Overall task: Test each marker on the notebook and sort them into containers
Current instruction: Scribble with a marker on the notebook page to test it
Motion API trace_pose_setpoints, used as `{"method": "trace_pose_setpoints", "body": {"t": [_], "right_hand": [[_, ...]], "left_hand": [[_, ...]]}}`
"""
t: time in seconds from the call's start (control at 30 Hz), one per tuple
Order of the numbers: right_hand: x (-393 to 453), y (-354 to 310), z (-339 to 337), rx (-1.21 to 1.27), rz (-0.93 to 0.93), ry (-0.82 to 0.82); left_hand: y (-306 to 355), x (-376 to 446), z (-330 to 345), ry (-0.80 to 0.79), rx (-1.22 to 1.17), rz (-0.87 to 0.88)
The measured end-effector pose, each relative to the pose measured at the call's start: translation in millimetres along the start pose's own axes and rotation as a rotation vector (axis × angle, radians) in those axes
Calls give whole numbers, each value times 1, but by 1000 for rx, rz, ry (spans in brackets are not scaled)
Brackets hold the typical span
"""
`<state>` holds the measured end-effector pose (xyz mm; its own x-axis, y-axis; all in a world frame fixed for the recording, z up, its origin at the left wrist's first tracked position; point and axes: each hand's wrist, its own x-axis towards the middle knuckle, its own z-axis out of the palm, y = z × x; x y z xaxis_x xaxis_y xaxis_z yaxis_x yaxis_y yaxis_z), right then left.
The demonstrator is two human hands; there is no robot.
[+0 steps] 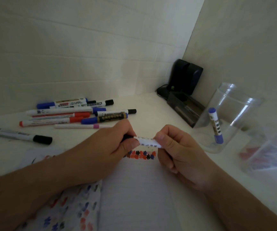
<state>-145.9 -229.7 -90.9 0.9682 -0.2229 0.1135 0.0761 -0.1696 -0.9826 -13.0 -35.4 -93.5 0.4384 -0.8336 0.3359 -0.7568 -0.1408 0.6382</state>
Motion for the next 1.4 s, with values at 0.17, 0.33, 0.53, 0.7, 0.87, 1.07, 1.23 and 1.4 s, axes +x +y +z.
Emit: {"method": "trace_pose_setpoints", "body": {"t": [0.17,0.33,0.53,0.7,0.87,1.07,1.23,1.4], "right_hand": [[0,-2,4,-68,14,15],[-1,-6,10,-144,26,28],[-13,-24,21,-108,82,59],[-74,-46,22,203,163,85],[-175,-55,6,460,152,246],[-330,-45,-57,153,139,616],[-443,9,-80,177,421,920],[-525,110,-81,268,692,1123]], "left_hand": [[-1,3,3,6,65,-47],[0,0,1,51,51,-36],[12,-9,-4,72,100,8],[70,-21,-9,15,186,135],[158,-39,19,-113,197,289],[244,-62,148,-221,-91,231],[278,-74,280,-627,-419,-97],[273,-108,403,-857,-617,-593]]}}
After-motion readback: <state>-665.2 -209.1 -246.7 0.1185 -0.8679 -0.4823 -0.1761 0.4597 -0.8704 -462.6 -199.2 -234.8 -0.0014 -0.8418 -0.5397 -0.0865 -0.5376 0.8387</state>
